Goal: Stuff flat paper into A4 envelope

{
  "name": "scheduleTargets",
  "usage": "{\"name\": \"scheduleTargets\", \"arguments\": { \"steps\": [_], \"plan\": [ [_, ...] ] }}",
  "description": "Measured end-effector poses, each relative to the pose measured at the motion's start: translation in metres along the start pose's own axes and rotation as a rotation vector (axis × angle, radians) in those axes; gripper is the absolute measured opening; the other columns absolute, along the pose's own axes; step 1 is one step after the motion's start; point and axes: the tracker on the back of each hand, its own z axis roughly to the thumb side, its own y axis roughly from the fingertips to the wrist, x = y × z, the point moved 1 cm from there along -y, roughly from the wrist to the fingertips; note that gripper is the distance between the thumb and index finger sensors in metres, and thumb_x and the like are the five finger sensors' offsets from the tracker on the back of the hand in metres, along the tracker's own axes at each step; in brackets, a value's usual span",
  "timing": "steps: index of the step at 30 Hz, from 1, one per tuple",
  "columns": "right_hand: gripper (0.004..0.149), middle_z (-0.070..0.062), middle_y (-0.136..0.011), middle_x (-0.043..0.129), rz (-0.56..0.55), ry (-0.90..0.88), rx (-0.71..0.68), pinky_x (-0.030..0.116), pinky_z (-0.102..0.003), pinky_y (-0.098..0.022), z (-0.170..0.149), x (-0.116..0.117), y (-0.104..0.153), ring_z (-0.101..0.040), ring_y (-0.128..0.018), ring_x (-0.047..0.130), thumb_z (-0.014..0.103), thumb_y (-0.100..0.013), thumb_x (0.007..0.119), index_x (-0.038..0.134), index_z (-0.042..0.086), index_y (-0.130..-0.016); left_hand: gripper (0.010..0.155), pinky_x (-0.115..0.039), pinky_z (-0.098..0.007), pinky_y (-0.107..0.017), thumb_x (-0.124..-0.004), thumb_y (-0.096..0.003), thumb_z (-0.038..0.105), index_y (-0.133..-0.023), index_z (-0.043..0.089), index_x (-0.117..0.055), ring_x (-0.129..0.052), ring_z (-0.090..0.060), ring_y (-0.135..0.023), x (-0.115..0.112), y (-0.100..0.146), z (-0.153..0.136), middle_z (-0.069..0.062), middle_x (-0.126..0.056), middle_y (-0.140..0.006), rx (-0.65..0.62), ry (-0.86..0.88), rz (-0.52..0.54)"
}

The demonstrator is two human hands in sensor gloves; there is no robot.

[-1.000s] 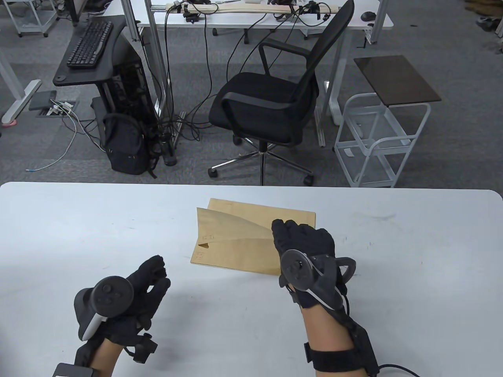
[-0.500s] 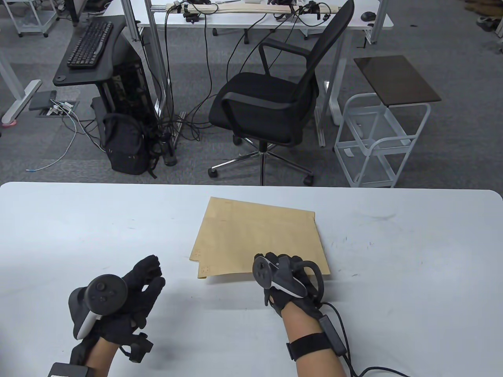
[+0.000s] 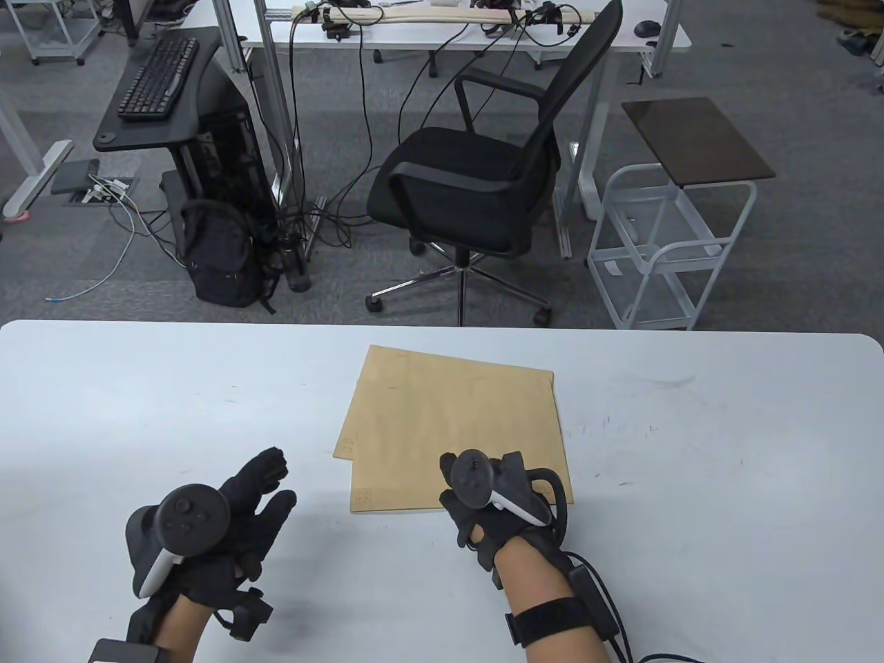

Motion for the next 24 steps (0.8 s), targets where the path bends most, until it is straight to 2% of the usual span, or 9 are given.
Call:
{"name": "scheduleTargets", "arguments": {
  "steps": [4, 10, 14, 18, 24],
  "plan": [
    [0.064, 0.003, -0.107, 0.052, -0.048, -0.173, -0.081, 0.062, -0.062, -0.067, 0.007, -0.029, 0.031, -0.029, -0.100, 0.066, 0.057, -0.049, 0.074, 0.053, 0.037, -0.106, 0.073, -0.072, -0.055, -0.076, -0.070, -0.0444, 0.055, -0.109, 0.026, -0.053, -0.083, -0.028, -0.103, -0.006, 0.001, 0.009, 0.003, -0.070, -0.111, -0.034, 0.006, -0.026],
    [0.069, 0.003, -0.110, 0.042, -0.099, -0.312, -0.178, 0.057, -0.064, -0.069, 0.008, -0.053, 0.076, -0.031, -0.104, 0.057, 0.059, -0.050, 0.072, 0.043, 0.039, -0.109, 0.078, -0.065, -0.056, -0.081, -0.068, -0.0436, 0.058, -0.112, 0.029, -0.043, -0.067, -0.028, -0.113, -0.015, 0.005, 0.025, 0.004, -0.057, -0.117, -0.114, 0.042, -0.086],
    [0.071, 0.003, -0.111, 0.037, -0.113, -0.442, -0.233, 0.054, -0.065, -0.070, 0.005, -0.056, 0.094, -0.032, -0.106, 0.054, 0.059, -0.050, 0.071, 0.040, 0.039, -0.110, 0.083, -0.058, -0.058, -0.084, -0.066, -0.0430, 0.060, -0.114, 0.031, -0.035, -0.054, -0.028, -0.118, -0.019, 0.009, 0.035, 0.005, -0.045, -0.121, -0.166, 0.116, -0.119],
    [0.071, 0.003, -0.112, 0.035, -0.129, -0.514, -0.261, 0.053, -0.066, -0.070, 0.002, -0.053, 0.099, -0.033, -0.106, 0.053, 0.060, -0.050, 0.071, 0.038, 0.038, -0.110, 0.085, -0.054, -0.059, -0.085, -0.065, -0.0424, 0.062, -0.114, 0.033, -0.030, -0.048, -0.029, -0.120, -0.025, 0.012, 0.039, 0.007, -0.036, -0.122, -0.201, 0.181, -0.161],
    [0.070, 0.002, -0.111, 0.036, -0.122, -0.551, -0.290, 0.053, -0.066, -0.069, 0.000, -0.048, 0.103, -0.033, -0.106, 0.053, 0.059, -0.051, 0.071, 0.040, 0.037, -0.110, 0.088, -0.052, -0.060, -0.086, -0.066, -0.0415, 0.063, -0.114, 0.035, -0.025, -0.045, -0.028, -0.121, -0.040, 0.012, 0.041, 0.008, -0.031, -0.123, -0.228, 0.135, -0.226]
  ]
}}
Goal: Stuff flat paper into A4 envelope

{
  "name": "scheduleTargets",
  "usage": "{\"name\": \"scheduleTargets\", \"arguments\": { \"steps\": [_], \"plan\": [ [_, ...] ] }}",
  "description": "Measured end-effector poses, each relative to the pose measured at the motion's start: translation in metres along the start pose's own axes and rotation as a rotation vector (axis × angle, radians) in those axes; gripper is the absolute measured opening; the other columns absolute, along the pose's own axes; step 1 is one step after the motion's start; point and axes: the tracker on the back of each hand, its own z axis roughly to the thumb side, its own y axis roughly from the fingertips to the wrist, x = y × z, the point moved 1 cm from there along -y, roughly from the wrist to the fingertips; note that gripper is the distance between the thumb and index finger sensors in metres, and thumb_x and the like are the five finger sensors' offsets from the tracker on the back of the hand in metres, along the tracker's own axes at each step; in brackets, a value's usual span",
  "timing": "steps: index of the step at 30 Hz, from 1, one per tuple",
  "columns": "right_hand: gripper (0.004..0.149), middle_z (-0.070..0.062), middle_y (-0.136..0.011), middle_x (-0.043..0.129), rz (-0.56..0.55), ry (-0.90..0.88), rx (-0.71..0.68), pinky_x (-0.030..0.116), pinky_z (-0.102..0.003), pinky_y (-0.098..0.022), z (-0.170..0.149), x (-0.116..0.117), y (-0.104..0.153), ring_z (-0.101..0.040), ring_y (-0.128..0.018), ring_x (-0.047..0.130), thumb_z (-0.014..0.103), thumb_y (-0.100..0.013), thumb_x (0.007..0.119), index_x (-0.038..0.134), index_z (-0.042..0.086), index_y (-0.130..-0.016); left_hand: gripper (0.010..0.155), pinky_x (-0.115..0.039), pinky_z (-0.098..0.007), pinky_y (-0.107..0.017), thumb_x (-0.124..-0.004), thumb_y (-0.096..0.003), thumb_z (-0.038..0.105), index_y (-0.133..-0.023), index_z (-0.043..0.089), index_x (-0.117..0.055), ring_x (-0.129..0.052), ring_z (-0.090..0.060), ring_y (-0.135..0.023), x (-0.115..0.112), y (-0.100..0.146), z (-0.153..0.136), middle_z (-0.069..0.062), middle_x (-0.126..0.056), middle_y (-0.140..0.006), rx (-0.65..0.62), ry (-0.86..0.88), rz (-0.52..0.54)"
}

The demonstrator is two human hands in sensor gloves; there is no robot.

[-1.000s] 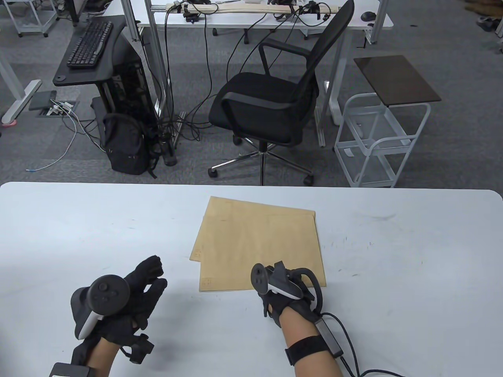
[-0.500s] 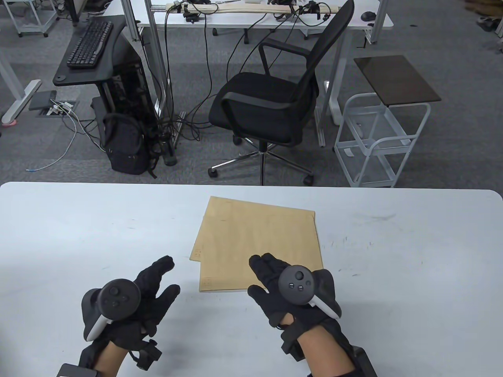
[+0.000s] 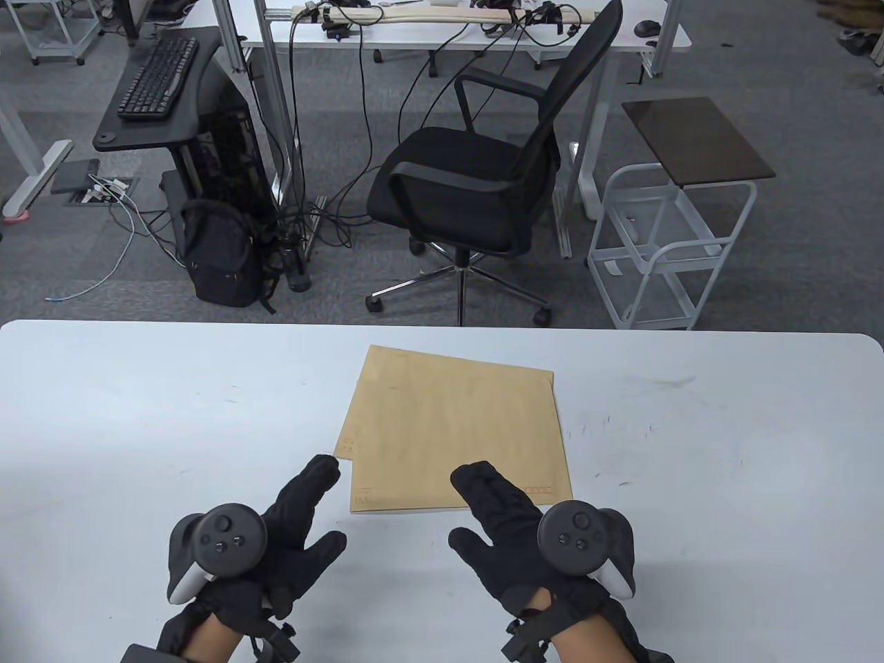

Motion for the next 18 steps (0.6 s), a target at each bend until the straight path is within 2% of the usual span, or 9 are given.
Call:
{"name": "scheduleTargets", "arguments": {
  "steps": [10, 18],
  "plan": [
    [0.070, 0.002, -0.111, 0.037, 0.025, 0.000, 0.003, 0.053, -0.067, -0.069, -0.0050, 0.0067, 0.0004, -0.033, -0.105, 0.054, 0.059, -0.050, 0.071, 0.041, 0.037, -0.109, 0.088, -0.052, -0.061, -0.086, -0.066, -0.0415, 0.063, -0.114, 0.034, -0.025, -0.046, -0.028, -0.121, -0.0066, -0.0021, -0.0057, 0.007, -0.032, -0.123, 0.020, -0.026, -0.025],
    [0.069, 0.002, -0.111, 0.038, 0.024, 0.014, 0.020, 0.053, -0.067, -0.069, -0.0070, 0.0074, 0.0030, -0.033, -0.105, 0.054, 0.059, -0.050, 0.071, 0.043, 0.036, -0.109, 0.088, -0.052, -0.061, -0.086, -0.066, -0.0415, 0.063, -0.114, 0.034, -0.026, -0.048, -0.028, -0.120, -0.0034, -0.0009, -0.0037, 0.007, -0.033, -0.123, 0.006, -0.020, -0.017]
  ]
}}
